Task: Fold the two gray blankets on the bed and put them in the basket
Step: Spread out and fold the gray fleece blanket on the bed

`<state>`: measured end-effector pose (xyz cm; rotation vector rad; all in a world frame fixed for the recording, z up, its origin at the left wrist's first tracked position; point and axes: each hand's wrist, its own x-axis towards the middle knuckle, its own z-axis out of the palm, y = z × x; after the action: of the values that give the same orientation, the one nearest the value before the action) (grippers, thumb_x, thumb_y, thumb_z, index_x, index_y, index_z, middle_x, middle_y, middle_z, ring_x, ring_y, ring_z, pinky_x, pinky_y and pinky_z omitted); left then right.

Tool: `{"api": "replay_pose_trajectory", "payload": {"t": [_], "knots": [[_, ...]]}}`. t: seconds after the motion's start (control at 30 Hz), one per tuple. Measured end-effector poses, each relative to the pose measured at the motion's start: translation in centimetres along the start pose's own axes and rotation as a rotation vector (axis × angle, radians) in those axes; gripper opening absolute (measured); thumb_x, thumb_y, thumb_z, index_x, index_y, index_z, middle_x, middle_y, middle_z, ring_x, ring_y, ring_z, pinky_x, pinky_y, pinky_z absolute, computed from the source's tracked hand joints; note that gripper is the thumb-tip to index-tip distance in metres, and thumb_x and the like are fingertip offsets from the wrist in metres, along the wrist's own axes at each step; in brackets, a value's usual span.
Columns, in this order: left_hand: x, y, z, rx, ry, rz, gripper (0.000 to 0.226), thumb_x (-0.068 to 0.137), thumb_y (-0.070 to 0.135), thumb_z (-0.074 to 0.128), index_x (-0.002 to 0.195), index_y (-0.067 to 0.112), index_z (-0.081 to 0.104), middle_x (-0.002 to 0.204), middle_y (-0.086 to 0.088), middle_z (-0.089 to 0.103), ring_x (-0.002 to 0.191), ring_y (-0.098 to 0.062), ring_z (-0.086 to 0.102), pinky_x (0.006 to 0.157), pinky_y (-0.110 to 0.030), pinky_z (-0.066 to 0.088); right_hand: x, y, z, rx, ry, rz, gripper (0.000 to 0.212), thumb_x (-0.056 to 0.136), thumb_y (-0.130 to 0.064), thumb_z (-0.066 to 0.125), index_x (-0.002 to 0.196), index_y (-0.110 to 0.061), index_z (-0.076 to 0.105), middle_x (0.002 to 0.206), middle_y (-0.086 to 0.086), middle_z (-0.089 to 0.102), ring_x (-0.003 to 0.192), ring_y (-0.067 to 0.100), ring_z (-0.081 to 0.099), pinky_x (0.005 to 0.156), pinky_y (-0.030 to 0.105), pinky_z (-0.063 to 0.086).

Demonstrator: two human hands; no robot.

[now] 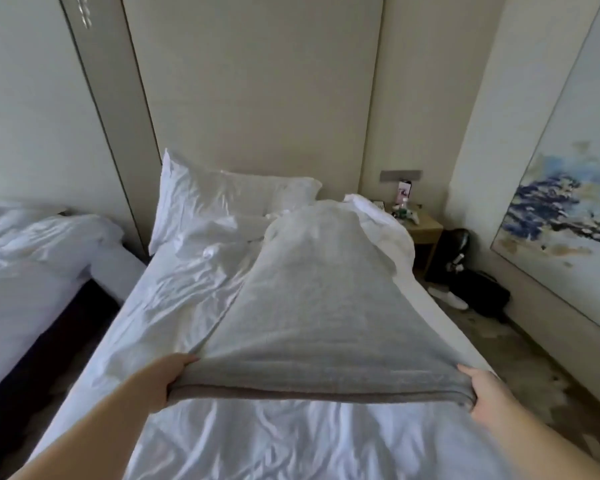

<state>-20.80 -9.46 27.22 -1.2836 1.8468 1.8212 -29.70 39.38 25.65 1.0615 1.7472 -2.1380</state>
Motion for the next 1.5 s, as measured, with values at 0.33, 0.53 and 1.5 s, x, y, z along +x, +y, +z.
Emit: {"api": "replay_pose_trajectory", "payload": {"t": [0.33,0.53,1.5], "knots": [[-0.5,-10.2,-1.5,-0.080,-0.009,-0.109,0.043,0.082,0.013,0.067,0.121,-0.001,0.056,0.096,-0.017,0.059,0.068,-0.026,0.056,0.047,-0.029,0.051,-6.5,10.3,-5.0,-0.073,0.198,0.236,0.017,0.095,-0.006,0.048,0.110,-0.009,0.055,0.075,0.012,0.047,0.056,0.023,0.041,0.035,0.021,0.037],[-2.8,-10.9,-2.3,-0.436,0.002,0.052,0.043,0.088,0.015,0.062,0.129,0.009,0.052,0.097,-0.013,0.060,0.076,-0.026,0.060,0.034,-0.028,0.050,-11.3,8.7,-4.9,0.041,0.139,-0.023,0.030,0.094,-0.019,0.058,0.123,-0.014,0.059,0.104,0.006,0.061,0.083,0.023,0.059,0.062,0.032,0.049],[-21.9,-60.3,-3.8,0.503,0.265,-0.214,0.045,0.097,0.041,0.048,0.123,0.006,0.060,0.113,-0.013,0.063,0.101,-0.028,0.060,0.082,-0.028,0.046,-22.5,46.6,-35.9,-0.930,0.181,0.380,0.026,0.096,-0.011,0.050,0.112,0.008,0.059,0.094,0.019,0.058,0.070,0.026,0.050,0.056,0.029,0.037]]}}
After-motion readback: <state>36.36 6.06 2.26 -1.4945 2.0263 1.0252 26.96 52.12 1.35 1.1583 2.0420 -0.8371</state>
